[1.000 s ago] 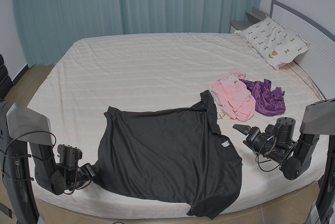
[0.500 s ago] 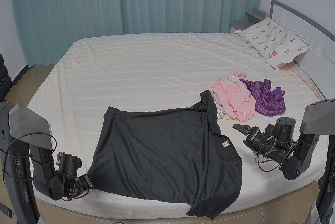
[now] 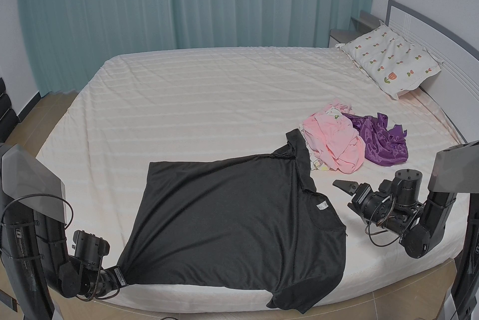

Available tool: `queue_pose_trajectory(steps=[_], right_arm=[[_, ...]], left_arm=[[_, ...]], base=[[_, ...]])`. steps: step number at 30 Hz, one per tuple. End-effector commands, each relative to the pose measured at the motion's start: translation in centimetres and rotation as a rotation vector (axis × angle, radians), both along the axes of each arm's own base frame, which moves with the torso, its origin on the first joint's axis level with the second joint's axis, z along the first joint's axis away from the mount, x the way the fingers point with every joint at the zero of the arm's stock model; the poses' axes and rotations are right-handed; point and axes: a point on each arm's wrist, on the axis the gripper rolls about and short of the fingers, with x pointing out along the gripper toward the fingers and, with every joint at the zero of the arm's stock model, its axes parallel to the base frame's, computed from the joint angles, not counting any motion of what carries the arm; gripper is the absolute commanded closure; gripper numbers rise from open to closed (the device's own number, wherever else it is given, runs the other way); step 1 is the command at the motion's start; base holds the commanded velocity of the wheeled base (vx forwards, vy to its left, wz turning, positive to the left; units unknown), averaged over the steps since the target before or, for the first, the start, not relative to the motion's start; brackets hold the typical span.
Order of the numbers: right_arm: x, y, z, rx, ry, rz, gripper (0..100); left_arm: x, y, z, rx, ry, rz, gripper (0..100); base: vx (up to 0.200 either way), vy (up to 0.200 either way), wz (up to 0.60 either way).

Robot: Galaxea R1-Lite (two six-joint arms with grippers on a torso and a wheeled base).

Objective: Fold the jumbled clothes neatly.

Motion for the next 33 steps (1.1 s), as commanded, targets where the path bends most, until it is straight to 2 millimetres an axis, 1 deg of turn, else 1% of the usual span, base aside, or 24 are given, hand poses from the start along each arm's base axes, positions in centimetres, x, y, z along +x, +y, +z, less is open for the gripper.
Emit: queue_pose_trajectory(steps=[1,4,8,15,18,19,21,23,24,26,29,33], right_arm=[[0.0,0.0,-0.1,-0.003,0.005,0.003,0],[0.0,0.0,-0.2,-0.007,0.007,0.003,0],[0.0,0.0,-0.4,-0.008,0.012,0.003,0],[-0.1,0.0,-0.3,-0.007,0.010,0.004,0],[0.0,0.0,-0.4,-0.009,0.013,0.003,0],[0.0,0.0,-0.4,-0.009,0.013,0.003,0],[0.0,0.0,-0.5,-0.010,0.014,0.003,0],[0.0,0.0,-0.5,-0.010,0.014,0.003,0],[0.0,0.0,-0.5,-0.011,0.015,0.003,0],[0.0,0.0,-0.5,-0.010,0.014,0.003,0],[0.0,0.1,-0.6,-0.011,0.015,0.005,0],[0.0,0.0,-0.6,-0.011,0.015,0.003,0]], left_arm=[[-0.6,0.1,0.1,0.001,0.025,0.000,0],[-0.5,0.0,0.2,-0.001,0.014,0.000,0],[0.2,0.0,0.8,-0.008,-0.057,0.003,0],[3.3,-0.1,3.7,-0.062,-0.289,-0.001,0],[5.5,-0.3,4.8,-0.081,-0.387,-0.006,0],[5.7,-0.3,4.9,-0.081,-0.394,-0.006,0],[7.6,-0.4,5.3,-0.086,-0.418,-0.003,0],[8.8,-0.5,5.7,-0.095,-0.422,0.003,0],[8.9,-0.5,5.7,-0.096,-0.422,0.004,0],[10.5,-0.8,6.3,-0.127,-0.456,0.026,0],[11.7,-1.3,6.8,-0.146,-0.494,0.026,0],[12.5,-2.0,6.7,-0.188,-0.506,0.041,0]], base=[[0.000,0.000,0.00],[0.000,0.000,0.00],[0.000,0.000,0.00],[0.000,0.000,0.00],[0.000,0.000,0.00],[0.000,0.000,0.00],[0.000,0.000,0.00],[0.000,0.000,0.00],[0.000,0.000,0.00],[0.000,0.000,0.00],[0.000,0.000,0.00],[0.000,0.000,0.00]])
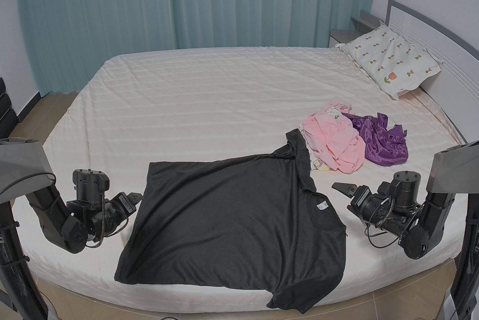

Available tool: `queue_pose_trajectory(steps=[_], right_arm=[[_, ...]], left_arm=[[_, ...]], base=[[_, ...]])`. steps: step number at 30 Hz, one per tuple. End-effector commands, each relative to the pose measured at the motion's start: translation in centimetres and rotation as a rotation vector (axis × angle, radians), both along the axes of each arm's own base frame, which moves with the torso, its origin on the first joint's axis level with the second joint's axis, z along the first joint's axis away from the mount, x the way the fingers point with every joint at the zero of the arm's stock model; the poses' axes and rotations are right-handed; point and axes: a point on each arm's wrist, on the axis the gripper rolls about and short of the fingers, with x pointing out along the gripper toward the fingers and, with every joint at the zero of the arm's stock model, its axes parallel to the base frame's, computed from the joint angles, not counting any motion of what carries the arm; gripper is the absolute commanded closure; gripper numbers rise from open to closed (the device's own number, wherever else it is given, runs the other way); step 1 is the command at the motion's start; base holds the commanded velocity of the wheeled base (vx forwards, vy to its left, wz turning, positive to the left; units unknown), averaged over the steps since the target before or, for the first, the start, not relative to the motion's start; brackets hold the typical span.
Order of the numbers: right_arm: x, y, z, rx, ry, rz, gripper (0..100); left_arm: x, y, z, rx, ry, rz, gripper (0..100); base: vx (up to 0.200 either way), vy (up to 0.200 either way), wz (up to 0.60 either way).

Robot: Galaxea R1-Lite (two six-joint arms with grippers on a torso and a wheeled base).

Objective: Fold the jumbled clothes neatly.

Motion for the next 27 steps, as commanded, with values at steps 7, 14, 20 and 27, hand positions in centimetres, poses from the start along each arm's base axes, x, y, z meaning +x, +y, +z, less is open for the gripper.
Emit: queue_pose_trajectory(steps=[7,14,20,27], right_arm=[[0.1,0.0,-0.2,-0.001,0.006,0.000,0],[0.1,0.1,-0.3,-0.001,0.006,0.001,0],[0.1,0.1,-0.3,-0.001,0.006,0.001,0],[0.2,0.1,-0.5,-0.002,0.009,0.001,0]], left_arm=[[1.0,-1.8,-0.2,-0.079,-0.008,-0.032,0],[0.8,-2.7,-0.2,-0.136,-0.003,-0.050,0],[0.7,-2.8,-0.3,-0.138,0.001,-0.050,0],[0.8,-2.8,-0.3,-0.154,-0.002,-0.036,0]], base=[[0.000,0.000,0.00],[0.000,-0.086,0.00],[0.000,-0.200,0.00],[0.000,0.000,0.00]])
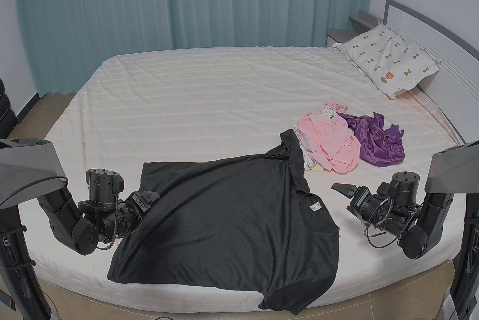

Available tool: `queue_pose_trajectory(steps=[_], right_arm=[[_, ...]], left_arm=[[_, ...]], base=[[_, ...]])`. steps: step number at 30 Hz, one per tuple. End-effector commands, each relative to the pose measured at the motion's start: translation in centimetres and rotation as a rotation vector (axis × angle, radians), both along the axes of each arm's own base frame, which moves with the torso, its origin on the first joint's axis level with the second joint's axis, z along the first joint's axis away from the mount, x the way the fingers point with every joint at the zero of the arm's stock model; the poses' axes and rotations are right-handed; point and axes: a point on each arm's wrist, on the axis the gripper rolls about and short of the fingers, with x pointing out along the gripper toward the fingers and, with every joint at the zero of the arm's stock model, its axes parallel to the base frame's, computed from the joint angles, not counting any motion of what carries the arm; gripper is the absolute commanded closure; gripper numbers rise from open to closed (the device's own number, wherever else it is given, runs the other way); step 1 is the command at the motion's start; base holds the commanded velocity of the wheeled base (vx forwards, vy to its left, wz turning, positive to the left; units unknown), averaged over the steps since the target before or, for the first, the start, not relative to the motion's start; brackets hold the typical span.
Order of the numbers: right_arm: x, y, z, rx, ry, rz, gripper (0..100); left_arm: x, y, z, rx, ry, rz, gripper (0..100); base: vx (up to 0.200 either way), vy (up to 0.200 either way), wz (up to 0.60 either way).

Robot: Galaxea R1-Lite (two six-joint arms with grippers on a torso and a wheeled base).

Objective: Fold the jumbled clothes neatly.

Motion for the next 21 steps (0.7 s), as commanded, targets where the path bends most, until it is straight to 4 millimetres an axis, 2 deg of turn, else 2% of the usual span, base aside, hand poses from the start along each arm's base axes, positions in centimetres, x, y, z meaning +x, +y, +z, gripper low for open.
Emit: queue_pose_trajectory(steps=[1,5,20,21], right_arm=[[0.0,0.1,-0.1,0.000,0.003,0.003,0],[0.0,0.1,-0.1,0.000,0.003,0.003,0],[-0.2,0.4,-0.2,-0.002,0.009,0.013,0],[-0.1,0.4,-0.3,-0.003,0.008,0.014,0]], left_arm=[[0.0,0.0,0.0,-0.001,-0.001,0.002,0],[0.1,0.0,0.0,-0.013,-0.002,0.012,0],[1.3,0.6,-0.1,-0.033,-0.020,0.047,0],[1.3,0.8,-0.3,-0.031,-0.016,0.053,0]], base=[[0.000,0.000,0.00],[0.000,0.000,0.00],[0.200,0.000,0.00],[0.000,0.000,0.00]])
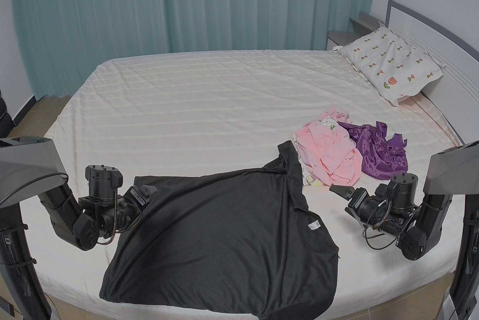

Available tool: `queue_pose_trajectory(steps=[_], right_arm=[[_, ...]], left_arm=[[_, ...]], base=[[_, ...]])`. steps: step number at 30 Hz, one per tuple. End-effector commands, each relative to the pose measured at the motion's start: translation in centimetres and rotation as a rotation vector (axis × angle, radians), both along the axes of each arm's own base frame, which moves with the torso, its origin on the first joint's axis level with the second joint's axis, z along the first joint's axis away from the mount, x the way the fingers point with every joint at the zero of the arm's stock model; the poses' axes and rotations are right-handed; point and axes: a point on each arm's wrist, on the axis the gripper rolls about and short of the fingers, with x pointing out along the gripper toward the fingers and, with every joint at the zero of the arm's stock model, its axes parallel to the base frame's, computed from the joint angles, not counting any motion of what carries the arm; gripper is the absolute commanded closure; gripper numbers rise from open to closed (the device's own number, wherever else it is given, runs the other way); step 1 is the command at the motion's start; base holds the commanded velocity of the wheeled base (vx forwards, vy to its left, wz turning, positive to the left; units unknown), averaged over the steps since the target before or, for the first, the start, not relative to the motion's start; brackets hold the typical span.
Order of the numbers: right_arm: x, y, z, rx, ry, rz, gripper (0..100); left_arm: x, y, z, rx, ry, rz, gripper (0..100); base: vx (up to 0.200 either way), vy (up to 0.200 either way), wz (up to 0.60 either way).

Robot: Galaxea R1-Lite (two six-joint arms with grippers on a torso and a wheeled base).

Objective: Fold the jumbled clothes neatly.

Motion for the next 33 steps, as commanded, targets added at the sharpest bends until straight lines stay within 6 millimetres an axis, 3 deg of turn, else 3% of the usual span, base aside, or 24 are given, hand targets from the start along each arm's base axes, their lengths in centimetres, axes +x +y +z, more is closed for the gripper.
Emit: queue_pose_trajectory(steps=[1,7,9,14,26,32,33], right_arm=[[0.0,0.1,-0.1,-0.003,0.001,0.003,0],[-0.1,0.0,-0.1,-0.010,0.001,0.006,0],[-0.1,0.0,-0.1,-0.010,0.001,0.006,0],[-0.2,0.3,-0.2,-0.011,0.004,0.014,0],[-0.2,0.4,-0.2,-0.011,0.006,0.019,0],[-0.2,0.5,-0.2,-0.011,0.004,0.019,0],[-0.2,0.5,-0.2,-0.011,0.004,0.019,0]], left_arm=[[0.3,0.5,-0.5,0.003,0.010,0.017,0],[2.3,1.5,-1.2,0.011,-0.004,0.054,0],[3.7,2.7,-1.4,0.024,-0.022,0.077,0],[6.3,4.1,-3.5,0.156,-0.008,0.032,0],[11.3,4.3,-6.9,0.234,-0.002,-0.021,0],[12.1,4.5,-7.7,0.237,-0.004,-0.017,0],[12.1,4.6,-7.8,0.239,-0.001,-0.016,100]], base=[[0.000,0.000,0.00],[0.000,0.000,0.00],[0.000,0.000,0.00],[0.000,0.000,0.00],[0.000,0.000,0.00],[0.000,0.000,0.00],[0.000,0.000,0.00]])
